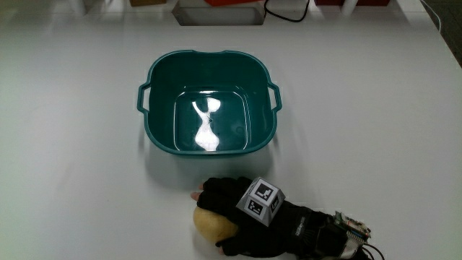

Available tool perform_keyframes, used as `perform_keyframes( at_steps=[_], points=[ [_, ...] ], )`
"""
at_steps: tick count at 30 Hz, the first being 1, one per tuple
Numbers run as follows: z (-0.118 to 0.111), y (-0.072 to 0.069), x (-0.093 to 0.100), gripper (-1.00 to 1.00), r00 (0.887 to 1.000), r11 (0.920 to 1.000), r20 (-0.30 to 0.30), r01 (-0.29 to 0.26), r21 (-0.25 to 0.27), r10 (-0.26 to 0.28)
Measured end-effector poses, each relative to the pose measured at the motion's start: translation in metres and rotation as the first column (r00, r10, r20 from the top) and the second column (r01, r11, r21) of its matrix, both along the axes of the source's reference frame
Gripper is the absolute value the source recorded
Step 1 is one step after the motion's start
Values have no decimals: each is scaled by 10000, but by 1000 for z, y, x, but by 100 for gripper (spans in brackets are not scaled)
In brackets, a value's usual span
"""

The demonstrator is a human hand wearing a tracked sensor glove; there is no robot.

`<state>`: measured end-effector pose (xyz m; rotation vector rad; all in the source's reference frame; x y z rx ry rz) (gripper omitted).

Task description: Pick pear from desk

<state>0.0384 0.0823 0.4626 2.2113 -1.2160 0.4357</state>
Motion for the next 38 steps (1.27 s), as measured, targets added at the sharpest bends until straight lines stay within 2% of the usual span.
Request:
perform_keyframes(
  at_steps=[1,5,10,14,17,23,25,28,38],
  points=[
    [-1,-1,0,0,9999,10000,109,-21,-27,21],
    [-1,-1,-1,31,9994,9999,330,-64,96,61],
    [-2,-2,1,69,9989,10000,462,-74,-60,76],
    [-7,-2,1,100,9983,9999,590,-40,154,31],
    [-14,-5,5,100,9964,10000,850,-50,44,46],
    [-40,-18,10,100,9920,9987,1261,-63,496,0],
    [-50,-25,12,100,9944,9969,1050,-159,768,78],
    [-55,-38,14,100,9939,9949,1082,-309,960,205],
    [-54,-79,16,100,9768,9877,1785,-1344,798,1185]
  ],
)
